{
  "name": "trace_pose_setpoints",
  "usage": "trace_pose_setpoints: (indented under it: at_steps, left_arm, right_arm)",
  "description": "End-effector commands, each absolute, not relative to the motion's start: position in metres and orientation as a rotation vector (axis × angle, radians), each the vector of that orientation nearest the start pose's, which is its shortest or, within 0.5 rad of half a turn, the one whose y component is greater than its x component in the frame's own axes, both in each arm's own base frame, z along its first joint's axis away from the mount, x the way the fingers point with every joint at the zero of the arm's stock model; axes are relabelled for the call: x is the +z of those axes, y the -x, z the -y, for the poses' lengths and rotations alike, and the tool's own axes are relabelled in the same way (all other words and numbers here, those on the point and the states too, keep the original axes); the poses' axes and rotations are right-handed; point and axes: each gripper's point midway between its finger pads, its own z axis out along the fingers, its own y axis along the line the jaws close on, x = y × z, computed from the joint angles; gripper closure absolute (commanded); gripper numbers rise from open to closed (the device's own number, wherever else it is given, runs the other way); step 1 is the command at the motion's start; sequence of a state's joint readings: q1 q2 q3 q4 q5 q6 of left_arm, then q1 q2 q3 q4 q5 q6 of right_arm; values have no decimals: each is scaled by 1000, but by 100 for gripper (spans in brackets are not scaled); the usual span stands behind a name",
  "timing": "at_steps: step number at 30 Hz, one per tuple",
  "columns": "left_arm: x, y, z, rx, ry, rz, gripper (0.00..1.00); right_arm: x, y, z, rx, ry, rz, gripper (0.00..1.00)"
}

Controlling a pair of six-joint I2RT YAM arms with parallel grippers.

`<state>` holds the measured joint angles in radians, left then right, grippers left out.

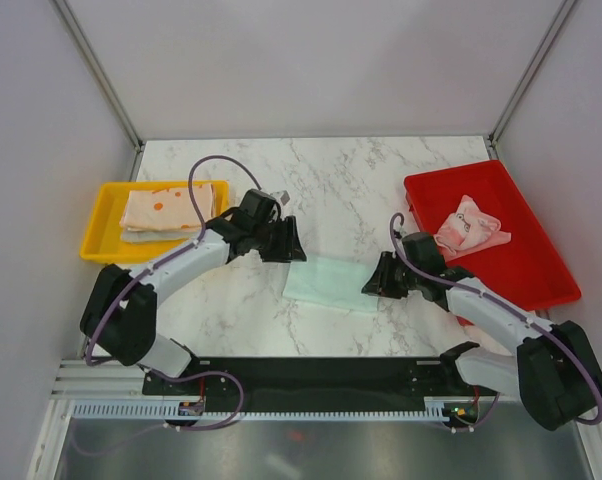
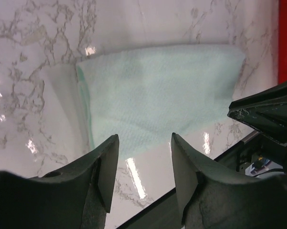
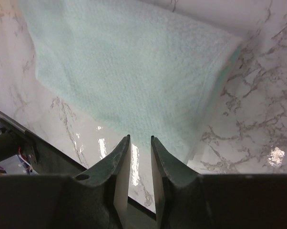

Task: Fold and stack the towels
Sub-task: Fold the towel, then neatly place the folded towel into the bin

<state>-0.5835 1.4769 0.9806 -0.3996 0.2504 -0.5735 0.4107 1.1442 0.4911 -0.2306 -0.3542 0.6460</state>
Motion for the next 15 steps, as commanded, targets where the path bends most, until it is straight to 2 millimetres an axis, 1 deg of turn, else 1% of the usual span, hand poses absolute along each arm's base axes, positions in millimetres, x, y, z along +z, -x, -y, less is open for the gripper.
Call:
trace_pose_setpoints:
  at_steps: [1,3,4,5,6,7,8,9,10,11,12,13,14,15]
  left_arm:
    - [99,-275,266,-826,-267,-2597,45]
    - [96,-280,276,-871,-300,-2589,46]
    - [95,-285,277,-864,-298,-2590,46]
    - [81,-288,276,-836,-285,-2625,45]
    - [74,-293,274,-804,-276,-2634,46]
    - [70,-297,272,-786,-260,-2640,46]
    - [64,-300,269,-766,-246,-2655,46]
    - [53,-302,266,-736,-230,-2681,46]
    - [48,-306,261,-724,-211,-2690,46]
    - [44,-307,259,-712,-194,-2703,46]
    - [40,-308,257,-710,-177,-2713,46]
    - [40,-309,255,-710,-167,-2714,46]
    - [41,-310,255,-712,-161,-2711,45]
    - [47,-309,259,-746,-170,-2704,45]
  right_arm:
    - [75,-228,-183,821,-100,-2521,69]
    - [74,-244,-175,730,-105,-2499,69]
    - [70,-252,-172,682,-92,-2504,69]
    - [69,-259,-170,654,-93,-2498,69]
    - [68,-268,-164,604,-109,-2490,69]
    - [58,-271,-159,560,-109,-2509,68]
    - [56,-278,-158,542,-111,-2492,68]
    - [51,-282,-151,506,-127,-2495,68]
    - [41,-283,-149,478,-127,-2519,68]
    - [38,-286,-146,453,-119,-2524,68]
    - [32,-289,-144,430,-114,-2538,68]
    - [31,-291,-145,431,-105,-2538,68]
    - [32,-292,-146,432,-92,-2537,68]
    - [35,-295,-147,431,-80,-2530,68]
